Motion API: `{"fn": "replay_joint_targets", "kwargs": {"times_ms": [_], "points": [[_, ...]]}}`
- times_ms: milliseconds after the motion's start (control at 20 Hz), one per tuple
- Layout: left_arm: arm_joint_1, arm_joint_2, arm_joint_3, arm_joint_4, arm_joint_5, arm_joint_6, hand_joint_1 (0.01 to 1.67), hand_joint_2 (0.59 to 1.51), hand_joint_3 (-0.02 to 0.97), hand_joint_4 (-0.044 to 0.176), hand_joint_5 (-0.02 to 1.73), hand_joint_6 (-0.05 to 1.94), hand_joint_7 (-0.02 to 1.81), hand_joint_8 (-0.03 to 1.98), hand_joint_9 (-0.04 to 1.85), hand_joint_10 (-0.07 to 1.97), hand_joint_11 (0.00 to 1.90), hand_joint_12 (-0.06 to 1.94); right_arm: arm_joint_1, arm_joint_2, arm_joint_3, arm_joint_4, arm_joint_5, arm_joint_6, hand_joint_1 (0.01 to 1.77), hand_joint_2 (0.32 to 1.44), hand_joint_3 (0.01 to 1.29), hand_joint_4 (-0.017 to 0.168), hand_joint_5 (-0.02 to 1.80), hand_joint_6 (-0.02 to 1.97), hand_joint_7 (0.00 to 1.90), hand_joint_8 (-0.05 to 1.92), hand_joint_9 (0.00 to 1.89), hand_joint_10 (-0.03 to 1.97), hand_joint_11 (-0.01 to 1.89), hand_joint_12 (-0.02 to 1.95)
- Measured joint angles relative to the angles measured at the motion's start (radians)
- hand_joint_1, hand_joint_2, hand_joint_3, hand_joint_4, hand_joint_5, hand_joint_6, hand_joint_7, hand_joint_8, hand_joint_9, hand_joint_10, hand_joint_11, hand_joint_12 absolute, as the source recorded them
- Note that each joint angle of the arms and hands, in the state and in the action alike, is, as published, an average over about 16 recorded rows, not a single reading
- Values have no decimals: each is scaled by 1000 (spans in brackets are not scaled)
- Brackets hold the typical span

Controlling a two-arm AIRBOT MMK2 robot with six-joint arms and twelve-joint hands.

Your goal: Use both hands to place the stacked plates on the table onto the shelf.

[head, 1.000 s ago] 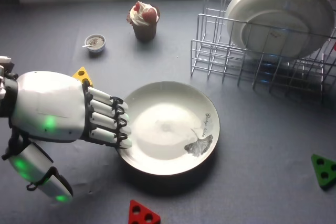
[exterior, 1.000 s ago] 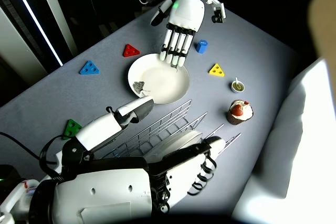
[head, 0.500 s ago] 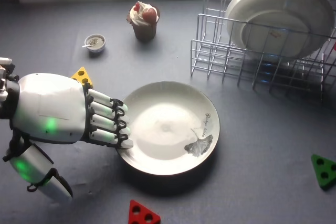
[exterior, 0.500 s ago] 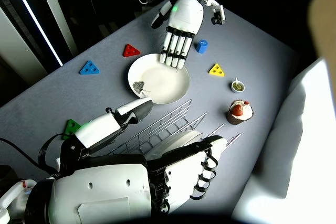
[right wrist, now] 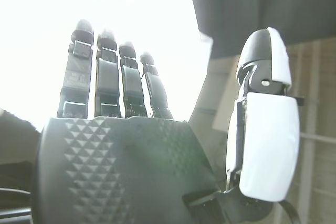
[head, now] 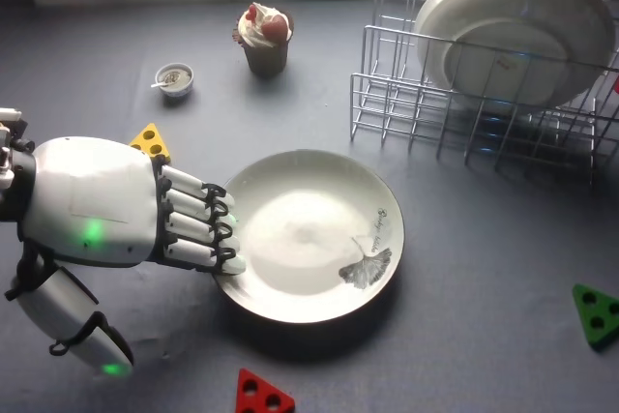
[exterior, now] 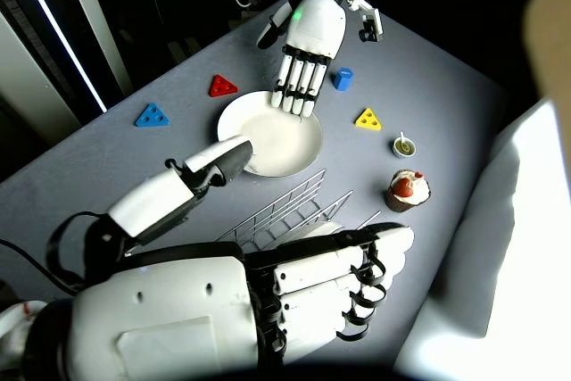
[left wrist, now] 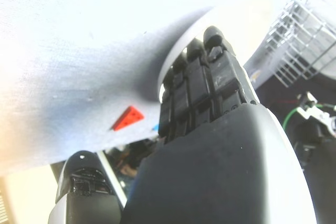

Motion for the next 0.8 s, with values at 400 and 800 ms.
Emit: {"fn": "replay_joint_targets", "kwargs": {"times_ms": [400,800], "points": [[30,0,1,1,0,2,28,1036,3,-8,194,-23,235,-4,214,10,193,14,-32,19,-95,-159,86,-90,757,910,11,-7,100,12,143,13,205,-6,267,7],[84,-1,11,-9,-10,3,29,1040,1,-10,178,-31,205,-9,198,1,178,4,-94,24,-198,-240,71,-183,933,876,12,-7,118,12,128,12,172,-7,247,7]]}}
